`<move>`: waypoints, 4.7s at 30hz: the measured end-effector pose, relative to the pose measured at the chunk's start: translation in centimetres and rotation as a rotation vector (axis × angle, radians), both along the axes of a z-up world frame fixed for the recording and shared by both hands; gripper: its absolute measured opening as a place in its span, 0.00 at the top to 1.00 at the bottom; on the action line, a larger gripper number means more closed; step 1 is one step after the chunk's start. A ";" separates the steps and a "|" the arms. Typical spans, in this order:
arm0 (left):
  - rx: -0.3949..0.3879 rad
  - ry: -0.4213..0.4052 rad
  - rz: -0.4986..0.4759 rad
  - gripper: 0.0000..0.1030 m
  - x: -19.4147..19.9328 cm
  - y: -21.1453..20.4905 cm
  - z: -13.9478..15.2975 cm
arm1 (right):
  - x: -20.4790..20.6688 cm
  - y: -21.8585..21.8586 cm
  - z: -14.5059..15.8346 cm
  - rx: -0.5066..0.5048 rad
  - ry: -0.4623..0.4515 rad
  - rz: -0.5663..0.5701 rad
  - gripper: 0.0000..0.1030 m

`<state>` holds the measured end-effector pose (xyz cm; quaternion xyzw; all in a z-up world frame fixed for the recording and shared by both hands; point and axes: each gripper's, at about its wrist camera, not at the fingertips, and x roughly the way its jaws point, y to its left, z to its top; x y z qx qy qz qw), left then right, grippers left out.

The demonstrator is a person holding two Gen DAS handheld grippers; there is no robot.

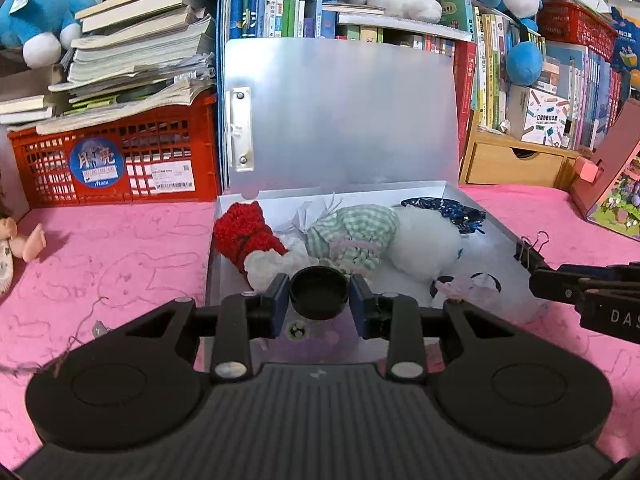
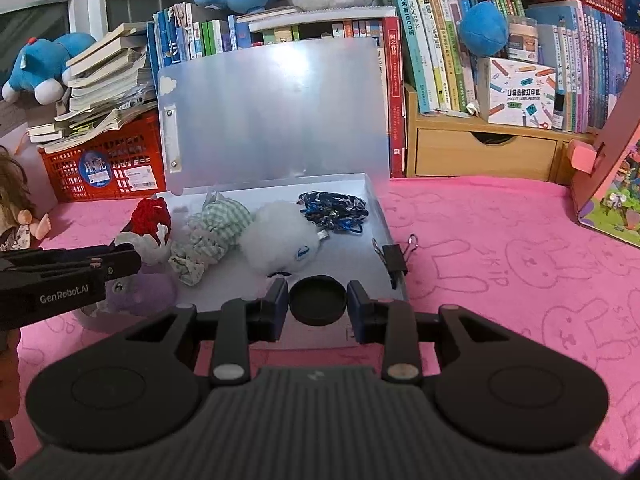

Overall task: Organize objects
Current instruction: 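Lower both black discs into the white box beside the tissues, then open both grippers to release the black discs in the box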

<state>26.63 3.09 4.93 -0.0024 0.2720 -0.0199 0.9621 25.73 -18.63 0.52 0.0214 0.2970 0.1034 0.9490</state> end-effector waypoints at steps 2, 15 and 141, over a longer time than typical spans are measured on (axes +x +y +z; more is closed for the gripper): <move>0.006 0.001 -0.001 0.63 0.2 0.1 0.0 | 0.4 0.1 0.0 0.007 0.008 0.004 0.64; -0.037 0.031 -0.062 0.63 1.9 -0.6 -0.2 | 3.6 0.0 0.9 0.007 0.037 0.015 0.64; 0.030 0.060 -0.044 0.07 0.5 -1.5 -0.8 | 0.9 -0.4 0.1 0.038 -0.053 -0.027 0.00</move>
